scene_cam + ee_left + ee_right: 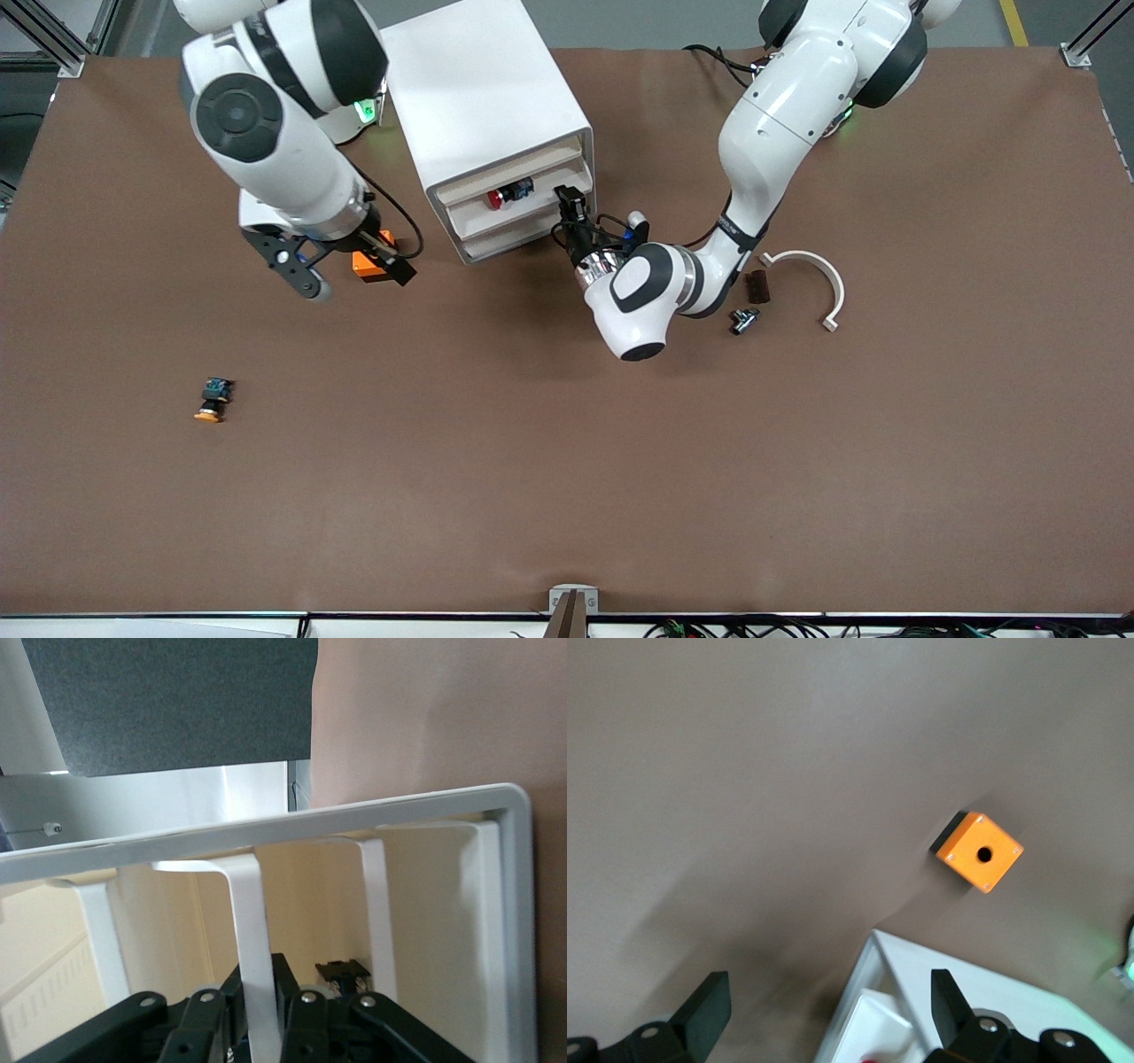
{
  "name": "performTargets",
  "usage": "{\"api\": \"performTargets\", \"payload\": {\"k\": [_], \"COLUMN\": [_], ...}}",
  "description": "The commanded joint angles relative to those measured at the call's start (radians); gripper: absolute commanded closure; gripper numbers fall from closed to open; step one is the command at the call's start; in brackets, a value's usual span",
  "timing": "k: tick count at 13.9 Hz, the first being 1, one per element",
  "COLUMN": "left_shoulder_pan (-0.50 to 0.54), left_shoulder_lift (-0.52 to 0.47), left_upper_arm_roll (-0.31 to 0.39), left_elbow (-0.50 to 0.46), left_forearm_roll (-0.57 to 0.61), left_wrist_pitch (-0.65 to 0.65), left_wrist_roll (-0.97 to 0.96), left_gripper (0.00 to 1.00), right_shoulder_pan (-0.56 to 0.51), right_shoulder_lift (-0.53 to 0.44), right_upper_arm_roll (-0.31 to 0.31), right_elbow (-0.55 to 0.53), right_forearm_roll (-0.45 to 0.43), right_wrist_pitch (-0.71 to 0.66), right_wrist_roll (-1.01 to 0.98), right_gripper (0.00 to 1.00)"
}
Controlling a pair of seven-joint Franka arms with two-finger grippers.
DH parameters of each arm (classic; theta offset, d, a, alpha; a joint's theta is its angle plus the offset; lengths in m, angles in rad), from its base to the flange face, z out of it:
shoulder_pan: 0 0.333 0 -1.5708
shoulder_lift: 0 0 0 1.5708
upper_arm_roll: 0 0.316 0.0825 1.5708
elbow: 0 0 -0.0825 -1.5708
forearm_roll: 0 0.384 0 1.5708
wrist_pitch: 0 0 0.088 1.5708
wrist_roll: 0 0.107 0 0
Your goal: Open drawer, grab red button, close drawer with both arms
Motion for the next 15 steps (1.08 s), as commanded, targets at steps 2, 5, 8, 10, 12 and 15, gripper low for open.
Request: {"api": "performTargets", "payload": {"k": [2, 5, 8, 10, 12, 15], "left_shoulder_pan": [0.052, 0.091, 0.121, 0.146, 0.163, 0.178], "left_shoulder_lift": [-0.005, -0.002, -0.002, -0.002, -0.002, -0.002], "left_upper_arm_roll": [0.011, 0.011, 0.01, 0.01, 0.011, 0.01], "left_elbow": [0.01, 0.009, 0.01, 0.01, 0.01, 0.01], "left_forearm_roll": [-0.014, -0.016, -0.014, -0.016, -0.014, -0.014], "left_wrist_pitch": [0.008, 0.008, 0.01, 0.022, 0.023, 0.023], "left_wrist_roll": [0.019, 0.02, 0.02, 0.02, 0.02, 0.02], "left_gripper": [0.94, 0.94, 0.92, 0.92, 0.91, 0.9], "right_shoulder_pan": [0.093, 0.168, 0.228, 0.271, 0.297, 0.335], "right_shoulder_lift": [0.05, 0.101, 0.133, 0.151, 0.156, 0.179], "right_upper_arm_roll": [-0.013, -0.014, -0.014, -0.014, -0.014, -0.014], "right_elbow": [0.008, 0.009, 0.009, 0.009, 0.009, 0.009], "right_forearm_roll": [0.011, 0.0, 0.0, 0.0, 0.0, 0.006], "right_wrist_pitch": [0.064, 0.089, 0.123, 0.127, 0.156, 0.19], "right_wrist_roll": [0.162, 0.239, 0.342, 0.362, 0.403, 0.408], "right_gripper": [0.0, 0.0, 0.0, 0.0, 0.0, 0.0]}}
